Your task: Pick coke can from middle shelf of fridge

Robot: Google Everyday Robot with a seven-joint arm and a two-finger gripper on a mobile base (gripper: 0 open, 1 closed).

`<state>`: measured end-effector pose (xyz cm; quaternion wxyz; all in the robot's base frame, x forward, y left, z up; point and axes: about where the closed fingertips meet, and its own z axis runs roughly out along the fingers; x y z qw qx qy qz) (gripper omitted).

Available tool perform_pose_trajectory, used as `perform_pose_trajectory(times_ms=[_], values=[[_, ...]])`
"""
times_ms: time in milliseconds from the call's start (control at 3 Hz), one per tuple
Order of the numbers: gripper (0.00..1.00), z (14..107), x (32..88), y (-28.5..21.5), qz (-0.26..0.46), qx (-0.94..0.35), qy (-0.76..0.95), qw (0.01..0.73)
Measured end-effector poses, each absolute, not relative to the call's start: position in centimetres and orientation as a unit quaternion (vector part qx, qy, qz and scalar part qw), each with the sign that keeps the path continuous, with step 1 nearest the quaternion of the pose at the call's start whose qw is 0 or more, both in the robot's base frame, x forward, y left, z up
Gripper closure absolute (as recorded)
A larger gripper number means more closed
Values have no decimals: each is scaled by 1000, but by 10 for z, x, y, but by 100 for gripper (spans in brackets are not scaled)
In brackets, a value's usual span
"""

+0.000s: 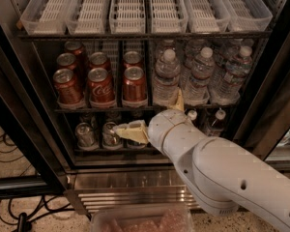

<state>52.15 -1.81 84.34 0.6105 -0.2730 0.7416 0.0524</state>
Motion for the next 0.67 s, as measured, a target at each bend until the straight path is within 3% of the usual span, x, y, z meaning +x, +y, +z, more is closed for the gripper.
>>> perform_pose_trajectory(times_ms=[667], values=[[34, 829, 528, 2, 55, -281, 734, 616]])
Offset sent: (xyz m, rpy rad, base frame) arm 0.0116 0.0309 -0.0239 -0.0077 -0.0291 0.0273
